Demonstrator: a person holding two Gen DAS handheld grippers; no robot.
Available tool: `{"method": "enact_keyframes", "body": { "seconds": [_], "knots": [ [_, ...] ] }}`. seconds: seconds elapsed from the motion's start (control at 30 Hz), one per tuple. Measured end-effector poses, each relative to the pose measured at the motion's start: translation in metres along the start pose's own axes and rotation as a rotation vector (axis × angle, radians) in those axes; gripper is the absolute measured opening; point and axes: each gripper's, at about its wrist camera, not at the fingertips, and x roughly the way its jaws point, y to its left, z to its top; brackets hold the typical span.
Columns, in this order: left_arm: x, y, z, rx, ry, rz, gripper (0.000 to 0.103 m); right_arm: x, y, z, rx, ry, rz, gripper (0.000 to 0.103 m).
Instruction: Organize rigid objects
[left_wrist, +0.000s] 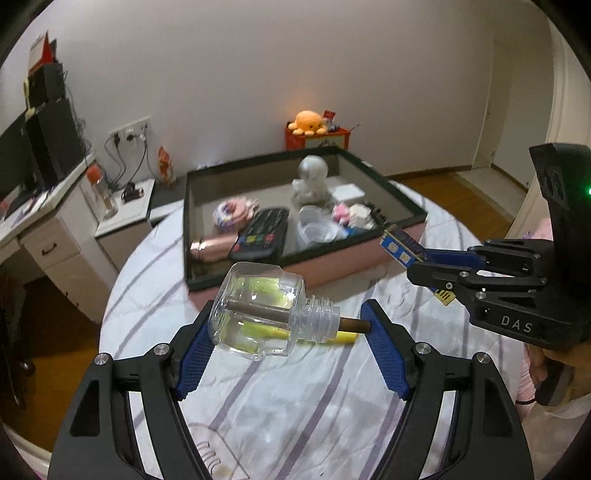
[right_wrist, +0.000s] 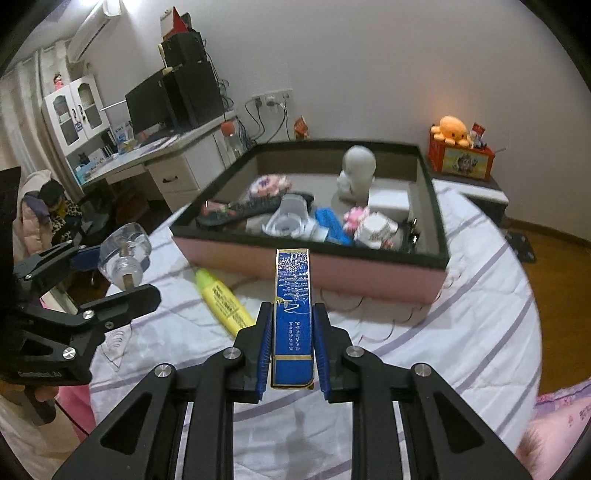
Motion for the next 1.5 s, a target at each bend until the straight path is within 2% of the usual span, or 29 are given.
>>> {"method": "enact_keyframes", "body": {
  "seconds": [0.3,0.4,0.57,0.77,0.97,1.1,1.17,1.2,1.27,1.33,1.5],
  "knots": [
    [0.023,-0.011,0.057,0.057,-0.021,-0.030,0.078,0.002,-0.021,0.038,-0.025,-0.029,-0.014,0.021],
    [0.043,-0.007,0.076,0.053,0.005,-0.053,0.078,0.014,-0.033,0.052,-0.027,-0.015,-0.029,0.021],
    [0.080,0.002,0.099,0.075,0.050,-0.047,0.078,0.044,-0.052,0.075,-0.029,0.032,-0.049,0.021],
    [0.128,0.022,0.106,0.055,0.137,0.003,0.078,0.082,-0.065,0.081,-0.037,0.092,-0.082,0.021],
    [0.147,0.032,0.102,0.026,0.170,0.020,0.078,0.090,-0.071,0.080,-0.017,0.091,-0.094,0.021],
    [0.145,0.034,0.102,-0.007,0.177,0.044,0.080,0.081,-0.071,0.081,-0.011,0.072,-0.091,0.022],
    [0.137,0.036,0.101,-0.029,0.167,0.047,0.091,0.075,-0.069,0.080,-0.013,0.071,-0.088,0.022],
    [0.132,0.037,0.102,-0.035,0.154,0.048,0.092,0.072,-0.068,0.079,-0.012,0.070,-0.089,0.023],
    [0.118,0.037,0.101,-0.046,0.127,0.061,0.097,0.062,-0.064,0.075,-0.015,0.061,-0.094,0.030],
    [0.103,0.035,0.095,-0.052,0.112,0.063,0.099,0.053,-0.061,0.072,-0.016,0.048,-0.093,0.041],
    [0.070,0.025,0.073,-0.049,0.079,0.086,0.101,0.028,-0.055,0.063,-0.031,0.011,-0.090,0.042]
  ]
}}
